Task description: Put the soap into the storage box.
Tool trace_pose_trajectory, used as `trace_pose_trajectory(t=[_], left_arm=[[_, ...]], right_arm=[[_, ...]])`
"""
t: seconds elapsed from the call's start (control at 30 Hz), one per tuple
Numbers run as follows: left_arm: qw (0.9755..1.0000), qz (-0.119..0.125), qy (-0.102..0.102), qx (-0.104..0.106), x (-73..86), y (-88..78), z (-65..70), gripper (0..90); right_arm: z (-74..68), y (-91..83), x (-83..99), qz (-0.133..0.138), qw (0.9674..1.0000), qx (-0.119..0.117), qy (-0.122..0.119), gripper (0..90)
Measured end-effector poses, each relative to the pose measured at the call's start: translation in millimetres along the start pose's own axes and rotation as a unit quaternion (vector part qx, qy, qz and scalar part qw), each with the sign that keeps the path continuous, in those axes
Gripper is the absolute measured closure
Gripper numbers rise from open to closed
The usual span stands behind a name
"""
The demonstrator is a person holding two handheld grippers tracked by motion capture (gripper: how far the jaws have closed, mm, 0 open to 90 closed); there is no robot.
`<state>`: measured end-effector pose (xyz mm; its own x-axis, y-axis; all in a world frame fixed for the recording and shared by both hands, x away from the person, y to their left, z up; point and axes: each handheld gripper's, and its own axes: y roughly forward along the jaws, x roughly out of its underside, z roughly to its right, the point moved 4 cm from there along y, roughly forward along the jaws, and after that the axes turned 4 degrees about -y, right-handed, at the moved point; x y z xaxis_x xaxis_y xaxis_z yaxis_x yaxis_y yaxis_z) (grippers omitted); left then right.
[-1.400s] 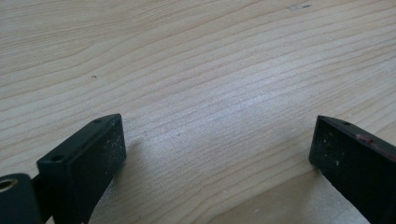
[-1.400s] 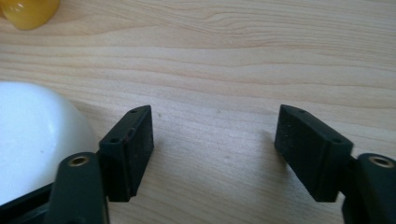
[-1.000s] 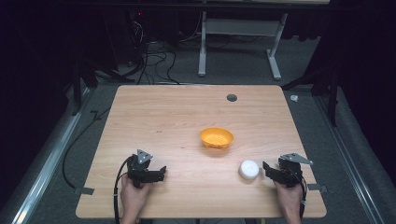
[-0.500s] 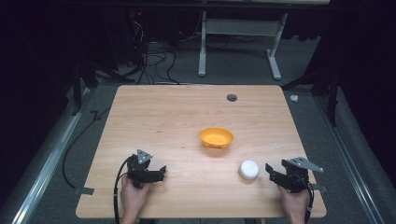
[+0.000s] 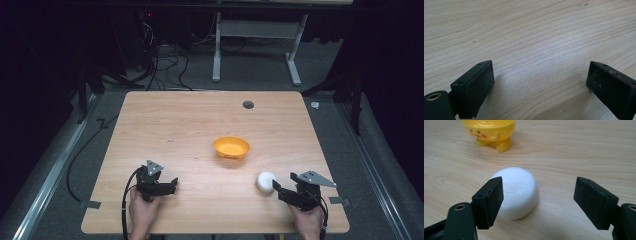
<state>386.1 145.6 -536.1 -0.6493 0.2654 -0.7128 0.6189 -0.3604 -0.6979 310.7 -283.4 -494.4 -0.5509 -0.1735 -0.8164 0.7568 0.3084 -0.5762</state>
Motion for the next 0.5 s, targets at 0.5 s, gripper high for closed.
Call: trace_pose_trajectory(t=[0.5], left_arm=[[1.0000, 0.000, 0.000, 0.000, 0.0, 0.0, -0.1, 8.2]], right_arm=[[-23.0, 20.9, -0.9, -0.017, 0.9992, -0.027, -0.024, 15.5]])
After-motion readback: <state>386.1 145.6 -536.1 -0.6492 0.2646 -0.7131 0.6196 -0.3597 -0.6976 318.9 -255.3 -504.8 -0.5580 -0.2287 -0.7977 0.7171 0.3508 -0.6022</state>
